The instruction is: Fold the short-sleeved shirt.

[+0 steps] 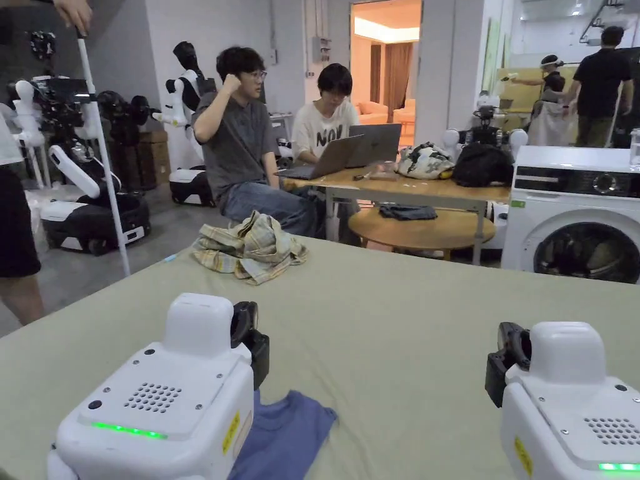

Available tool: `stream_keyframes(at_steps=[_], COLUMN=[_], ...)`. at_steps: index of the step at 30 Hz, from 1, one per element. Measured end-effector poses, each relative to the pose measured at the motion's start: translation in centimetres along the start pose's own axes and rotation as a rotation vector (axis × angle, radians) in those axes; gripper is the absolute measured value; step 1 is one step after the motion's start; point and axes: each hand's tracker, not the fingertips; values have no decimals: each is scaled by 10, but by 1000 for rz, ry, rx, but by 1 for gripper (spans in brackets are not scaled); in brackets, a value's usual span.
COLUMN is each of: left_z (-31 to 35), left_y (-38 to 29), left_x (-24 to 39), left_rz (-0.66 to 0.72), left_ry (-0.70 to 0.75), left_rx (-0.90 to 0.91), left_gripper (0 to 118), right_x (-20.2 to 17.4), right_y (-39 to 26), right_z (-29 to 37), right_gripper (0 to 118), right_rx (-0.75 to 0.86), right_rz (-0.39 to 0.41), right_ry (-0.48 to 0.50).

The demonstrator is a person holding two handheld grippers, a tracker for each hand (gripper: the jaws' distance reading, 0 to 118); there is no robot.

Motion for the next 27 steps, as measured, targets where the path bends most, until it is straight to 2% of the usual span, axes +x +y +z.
stream_keyframes(at_steps=[4, 6, 7, 8, 9, 10, 12, 14, 17, 20, 21, 22, 23, 24, 25, 26, 27], left_z=[-1, -11, -19, -29, -43, -57, -95, -124, -176, -204, -209, -209, -208, -197, -196, -195, -196], left_y=[-6, -11, -15, -20, -30, -43, -83, -119, -164, -191, -198, -196, -190, -181, -178, -176, -179], left_x=[-27, -40, -46, -49, -56, -63, -77, -83, -91, -94, -94, -93, -90, -81, -78, -76, -77], left_rz=[-18, -30, -43, -50, -50, -45, -30, 1, -19, 121, 137, 135, 136, 90, 41, 11, 37], left_ry=[41, 2, -13, -38, -66, -116, -197, -157, -134, -202, -162, -149, -137, -121, -124, -115, -120], left_rx=[-51, -126, -169, -237, -310, -386, -610, -695, -817, -925, -958, -927, -901, -916, -896, -877, -902], left_gripper=[0, 2, 11, 32, 58, 76, 88, 80, 80, 80, 80, 80, 74, 57, 24, 0, 0], right_x=[-22, -24, -25, -24, -20, -17, -7, 2, 17, 33, 39, 43, 48, 53, 57, 61, 65], right_y=[-1, -2, -3, -4, -7, -9, -19, -31, -46, -58, -62, -64, -67, -70, -73, -75, -77], right_z=[-11, -13, -13, -12, -10, -9, -2, 6, 13, 20, 22, 23, 23, 23, 22, 21, 20], right_gripper=[0, 0, 0, 0, 0, 0, 0, 0, 0, 0, 0, 0, 0, 0, 0, 0, 0], right_rx=[-12, -18, -21, -32, -47, -59, -97, -126, -188, -227, -240, -251, -262, -272, -281, -295, -304], right_rz=[3, -8, -10, -9, -8, -11, -35, -56, -44, -7, -1, -4, -14, -31, -59, -94, -119], right_ry=[35, 59, 65, 83, 107, 119, 133, 114, 87, 47, 30, 18, 8, -6, -16, -14, -7])
